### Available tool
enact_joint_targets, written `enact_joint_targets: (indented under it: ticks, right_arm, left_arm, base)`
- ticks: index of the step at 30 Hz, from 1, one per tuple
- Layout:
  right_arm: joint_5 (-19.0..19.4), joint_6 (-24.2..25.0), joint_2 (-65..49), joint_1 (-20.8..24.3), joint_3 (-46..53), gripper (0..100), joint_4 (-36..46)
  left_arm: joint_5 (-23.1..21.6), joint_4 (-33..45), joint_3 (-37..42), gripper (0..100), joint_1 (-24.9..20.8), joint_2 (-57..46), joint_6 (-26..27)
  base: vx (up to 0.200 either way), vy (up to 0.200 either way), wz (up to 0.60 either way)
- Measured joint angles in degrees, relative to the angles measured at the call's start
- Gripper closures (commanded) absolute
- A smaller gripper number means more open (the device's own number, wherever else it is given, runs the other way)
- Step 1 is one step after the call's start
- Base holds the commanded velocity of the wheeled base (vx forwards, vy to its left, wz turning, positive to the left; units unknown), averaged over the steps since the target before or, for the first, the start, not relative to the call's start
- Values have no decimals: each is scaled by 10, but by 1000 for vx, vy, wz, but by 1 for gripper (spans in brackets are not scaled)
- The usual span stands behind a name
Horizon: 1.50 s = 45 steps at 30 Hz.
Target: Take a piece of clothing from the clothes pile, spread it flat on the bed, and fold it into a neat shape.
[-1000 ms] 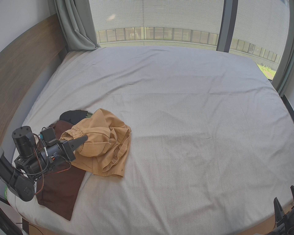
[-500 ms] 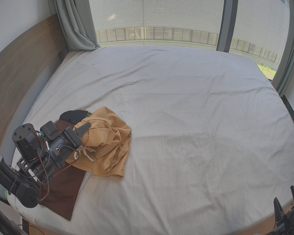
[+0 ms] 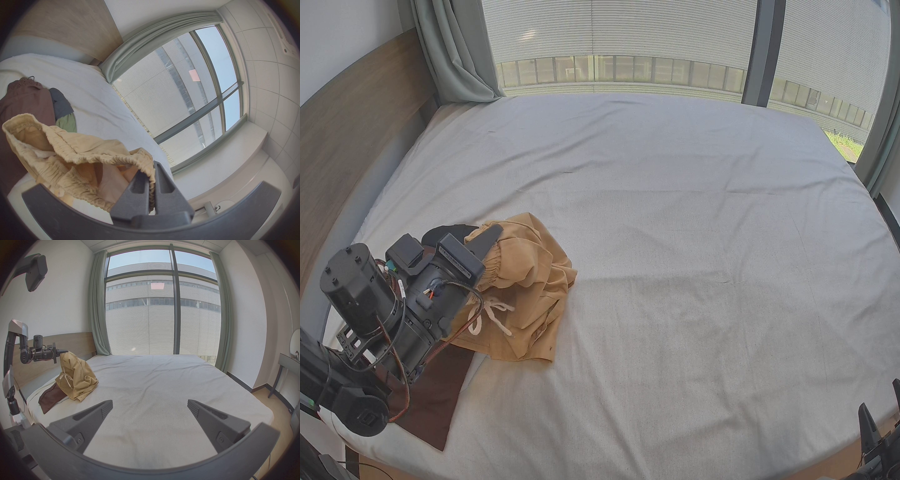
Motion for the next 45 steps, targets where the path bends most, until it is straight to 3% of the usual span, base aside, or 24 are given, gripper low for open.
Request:
enact_joint_targets:
  ticks: [8,17,36,45]
  right_arm:
    - [0,0,0,0,0,0,0]
    - [0,0,0,0,0,0,0]
    - [0,0,0,0,0,0,0]
    - [0,0,0,0,0,0,0]
  left_arm:
    - [5,10,-16,100,-31,-18,-4]
    - [9,13,-50,100,-95,-22,-4]
    - [0,93,-161,100,-201,-8,-14]
    - [-55,94,-176,100,-220,39,-37]
  base:
    - [0,0,0]
    - [0,0,0]
    - [0,0,0]
    - [0,0,0]
